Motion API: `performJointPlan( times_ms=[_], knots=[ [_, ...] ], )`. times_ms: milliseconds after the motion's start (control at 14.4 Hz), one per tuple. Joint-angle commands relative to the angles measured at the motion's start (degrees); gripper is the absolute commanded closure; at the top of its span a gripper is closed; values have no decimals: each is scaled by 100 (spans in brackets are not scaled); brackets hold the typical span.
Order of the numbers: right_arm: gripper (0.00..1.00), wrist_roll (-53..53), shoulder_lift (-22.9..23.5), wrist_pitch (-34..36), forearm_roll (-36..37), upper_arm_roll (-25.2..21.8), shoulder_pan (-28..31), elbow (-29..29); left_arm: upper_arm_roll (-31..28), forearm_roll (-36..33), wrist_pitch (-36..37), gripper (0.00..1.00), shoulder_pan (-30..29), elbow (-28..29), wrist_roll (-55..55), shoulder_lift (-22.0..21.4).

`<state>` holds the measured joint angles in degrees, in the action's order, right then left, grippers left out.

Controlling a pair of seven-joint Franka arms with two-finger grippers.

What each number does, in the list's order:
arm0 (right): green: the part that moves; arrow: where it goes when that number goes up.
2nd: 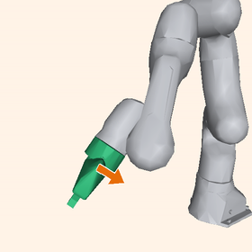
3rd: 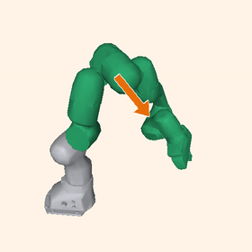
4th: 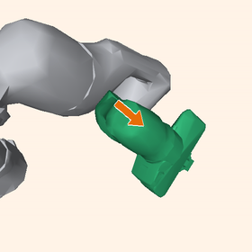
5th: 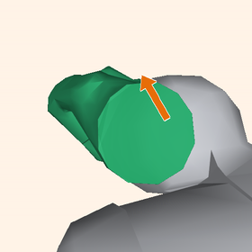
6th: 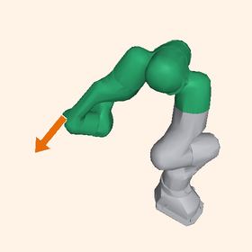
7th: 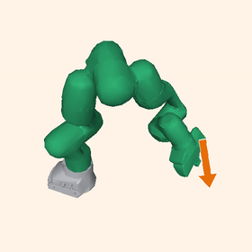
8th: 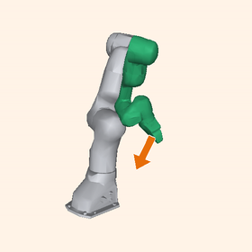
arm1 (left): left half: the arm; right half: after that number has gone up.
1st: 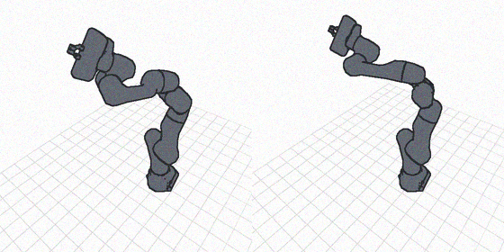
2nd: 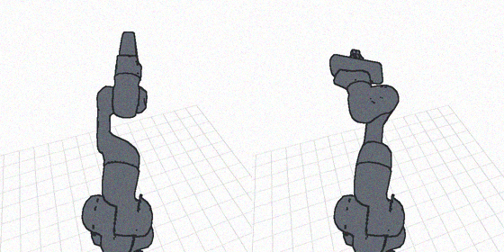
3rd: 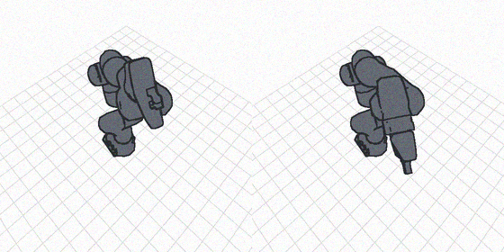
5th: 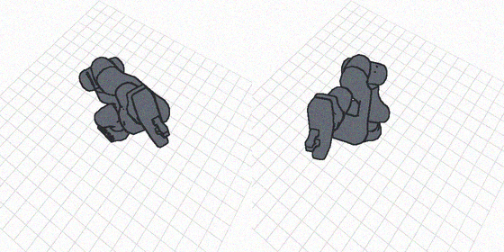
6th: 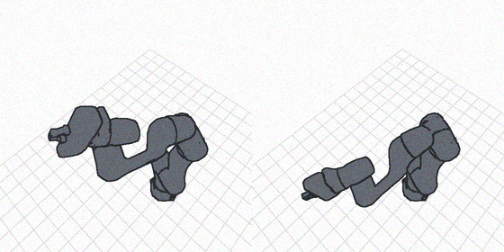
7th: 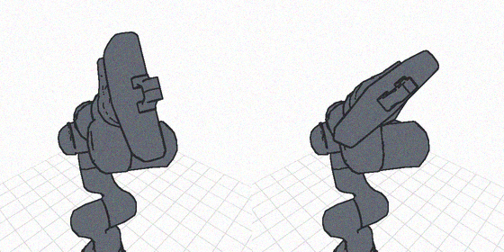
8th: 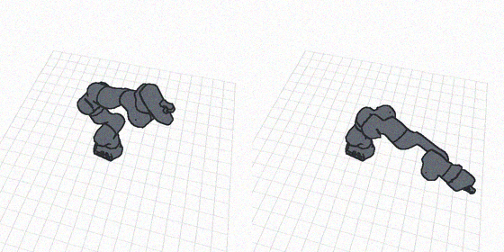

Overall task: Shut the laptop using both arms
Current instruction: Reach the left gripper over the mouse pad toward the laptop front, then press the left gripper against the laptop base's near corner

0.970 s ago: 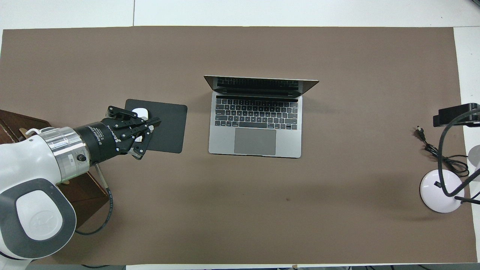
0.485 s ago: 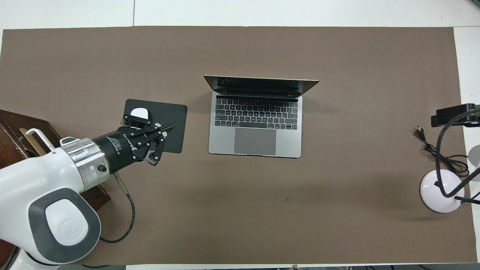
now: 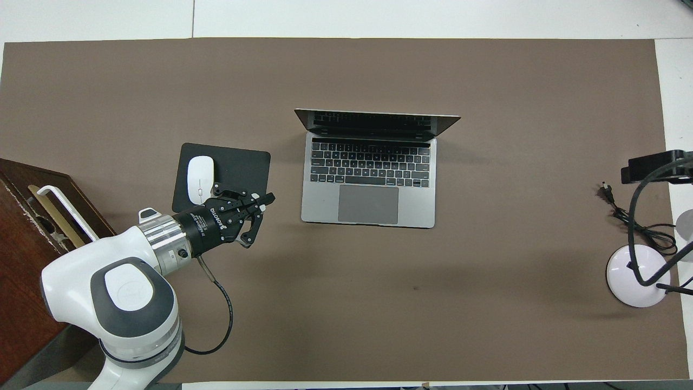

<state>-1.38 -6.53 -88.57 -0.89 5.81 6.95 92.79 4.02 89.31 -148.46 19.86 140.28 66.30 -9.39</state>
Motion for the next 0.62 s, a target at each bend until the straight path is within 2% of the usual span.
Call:
performJointPlan(
  times_ms=[0, 208, 347, 554],
  knots=[
    [0, 147, -94, -73, 36, 26, 17, 81, -68, 183, 168, 100, 35, -10, -888, 252],
    [0, 200, -94, -73, 36, 17, 17, 90, -77, 804, 511, 100, -44, -1, -2285, 499],
    [0, 200, -102, -73, 36, 17, 17, 90, -77, 1174, 459, 100, 0, -10, -2367, 552],
    [0, 200, -103, -73, 36, 17, 17, 99, -77, 1255, 511, 100, 9, 25, -2770, 543]
  ],
)
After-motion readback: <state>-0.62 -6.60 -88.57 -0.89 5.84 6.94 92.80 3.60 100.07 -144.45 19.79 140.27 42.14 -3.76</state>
